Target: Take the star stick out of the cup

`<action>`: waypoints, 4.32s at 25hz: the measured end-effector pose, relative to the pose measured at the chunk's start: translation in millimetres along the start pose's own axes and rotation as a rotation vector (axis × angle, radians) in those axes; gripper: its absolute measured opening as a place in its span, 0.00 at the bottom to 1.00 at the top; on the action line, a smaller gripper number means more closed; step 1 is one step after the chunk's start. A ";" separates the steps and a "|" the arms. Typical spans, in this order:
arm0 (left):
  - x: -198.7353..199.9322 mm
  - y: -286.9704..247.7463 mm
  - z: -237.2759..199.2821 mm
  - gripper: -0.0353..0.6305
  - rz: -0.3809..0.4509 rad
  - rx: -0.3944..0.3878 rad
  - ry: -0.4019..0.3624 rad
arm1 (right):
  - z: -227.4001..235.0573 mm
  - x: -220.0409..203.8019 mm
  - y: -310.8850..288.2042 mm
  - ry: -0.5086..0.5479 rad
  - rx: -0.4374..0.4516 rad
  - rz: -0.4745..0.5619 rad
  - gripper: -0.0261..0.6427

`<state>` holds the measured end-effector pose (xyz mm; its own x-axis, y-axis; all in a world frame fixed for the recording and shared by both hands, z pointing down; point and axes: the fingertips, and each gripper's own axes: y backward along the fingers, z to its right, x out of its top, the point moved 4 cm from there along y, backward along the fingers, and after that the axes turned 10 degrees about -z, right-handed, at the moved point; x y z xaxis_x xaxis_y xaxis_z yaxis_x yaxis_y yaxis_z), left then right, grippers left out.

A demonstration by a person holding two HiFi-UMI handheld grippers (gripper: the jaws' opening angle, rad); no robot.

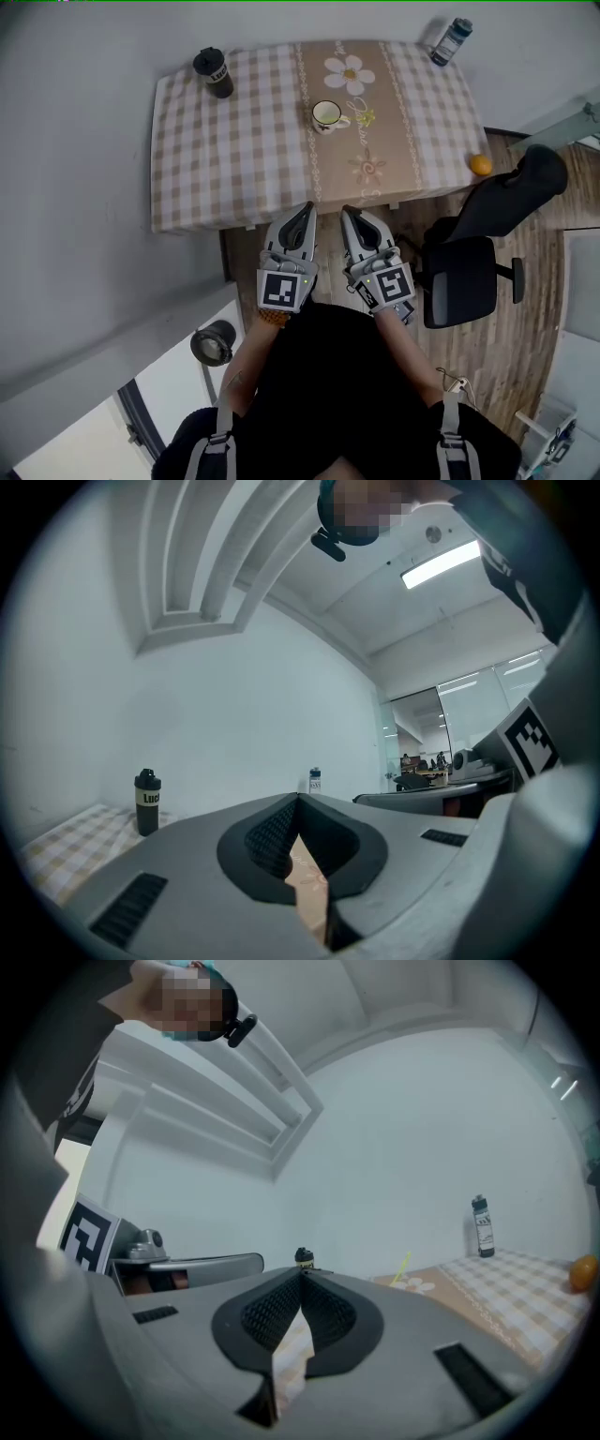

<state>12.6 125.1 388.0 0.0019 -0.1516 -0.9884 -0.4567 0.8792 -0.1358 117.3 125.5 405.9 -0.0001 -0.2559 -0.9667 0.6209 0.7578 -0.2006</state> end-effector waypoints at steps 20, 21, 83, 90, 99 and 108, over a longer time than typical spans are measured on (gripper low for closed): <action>3.7 -85.7 -91.0 0.06 -0.004 -0.038 0.038 | 43.4 15.7 -97.4 0.035 -0.095 -0.075 0.05; 2.5 -89.9 -94.8 0.06 -0.010 -0.042 0.038 | 45.5 15.3 -101.4 0.037 -0.097 -0.080 0.05; -10.9 -155.8 -169.5 0.06 -0.042 -0.021 -0.024 | 160.6 -54.5 -203.6 -0.097 -0.182 -0.270 0.05; -5.1 -183.7 -186.9 0.06 -0.027 -0.025 -0.012 | 180.0 -56.7 -235.0 -0.110 -0.166 -0.314 0.14; -4.4 -197.1 -193.5 0.06 -0.037 -0.026 -0.010 | 192.7 -53.6 -248.5 -0.108 -0.174 -0.330 0.14; -4.6 -209.2 -201.7 0.06 -0.034 0.002 -0.019 | 200.0 -58.0 -265.2 -0.127 -0.134 -0.341 0.23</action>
<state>-71.3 -149.3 434.6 0.0341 -0.1726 -0.9844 -0.4548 0.8744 -0.1691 109.5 -180.7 546.9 -0.0867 -0.5726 -0.8153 0.4940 0.6859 -0.5343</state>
